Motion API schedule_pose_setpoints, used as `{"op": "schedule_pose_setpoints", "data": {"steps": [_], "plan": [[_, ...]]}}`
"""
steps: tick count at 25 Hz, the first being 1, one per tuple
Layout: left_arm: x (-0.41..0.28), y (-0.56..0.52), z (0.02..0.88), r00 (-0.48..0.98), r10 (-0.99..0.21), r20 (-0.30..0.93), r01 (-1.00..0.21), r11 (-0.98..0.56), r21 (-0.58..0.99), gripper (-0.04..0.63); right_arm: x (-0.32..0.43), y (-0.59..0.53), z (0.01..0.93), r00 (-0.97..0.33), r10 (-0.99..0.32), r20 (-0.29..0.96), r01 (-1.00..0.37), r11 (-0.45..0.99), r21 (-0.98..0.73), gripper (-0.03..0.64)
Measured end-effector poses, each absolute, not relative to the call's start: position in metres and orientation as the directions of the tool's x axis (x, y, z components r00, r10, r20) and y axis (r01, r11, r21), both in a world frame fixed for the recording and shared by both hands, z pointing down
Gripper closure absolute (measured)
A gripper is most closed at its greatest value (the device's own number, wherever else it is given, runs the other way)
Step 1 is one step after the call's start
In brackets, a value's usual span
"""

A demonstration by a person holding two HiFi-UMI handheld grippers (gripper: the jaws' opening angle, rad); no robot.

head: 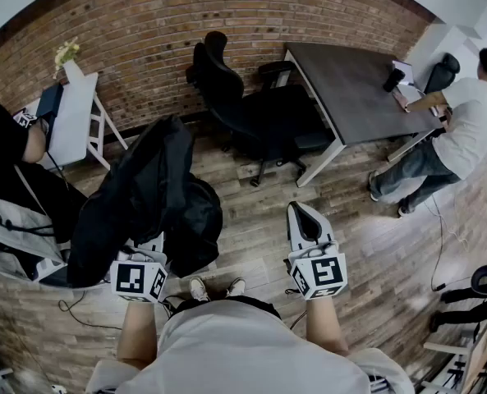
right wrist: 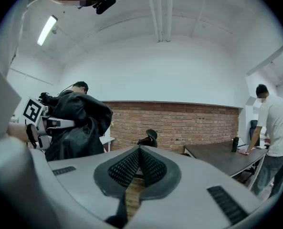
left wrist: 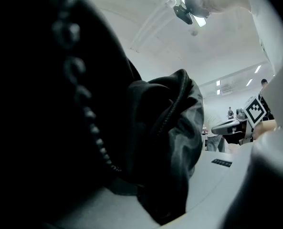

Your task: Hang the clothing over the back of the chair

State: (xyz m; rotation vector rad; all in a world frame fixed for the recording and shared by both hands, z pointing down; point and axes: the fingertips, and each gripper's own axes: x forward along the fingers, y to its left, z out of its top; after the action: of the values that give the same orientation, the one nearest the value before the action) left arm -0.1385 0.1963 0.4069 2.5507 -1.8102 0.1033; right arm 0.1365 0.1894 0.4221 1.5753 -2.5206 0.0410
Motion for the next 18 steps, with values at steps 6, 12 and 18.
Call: {"op": "schedule_pose_setpoints", "data": {"steps": [6,12,18], "plan": [[-0.144,0.206,0.404,0.333,-0.942,0.048,-0.941,-0.335,-0.045,0.505,0.13,0.199,0.416,-0.421,-0.895,0.147,-0.898,0.434,0.076,0.598],[-0.144,0.215,0.402,0.313,-0.949,0.046,-0.948,-0.315,-0.043,0.505,0.132,0.202,0.415,-0.46,-0.88,0.12,-0.886,0.464,0.005,0.598],[-0.142,0.225,0.406,0.272,-0.961,0.058,-0.961,-0.274,-0.037,0.505,0.147,0.199,0.421,-0.477,-0.871,0.116,-0.878,0.479,-0.013,0.598]]}}
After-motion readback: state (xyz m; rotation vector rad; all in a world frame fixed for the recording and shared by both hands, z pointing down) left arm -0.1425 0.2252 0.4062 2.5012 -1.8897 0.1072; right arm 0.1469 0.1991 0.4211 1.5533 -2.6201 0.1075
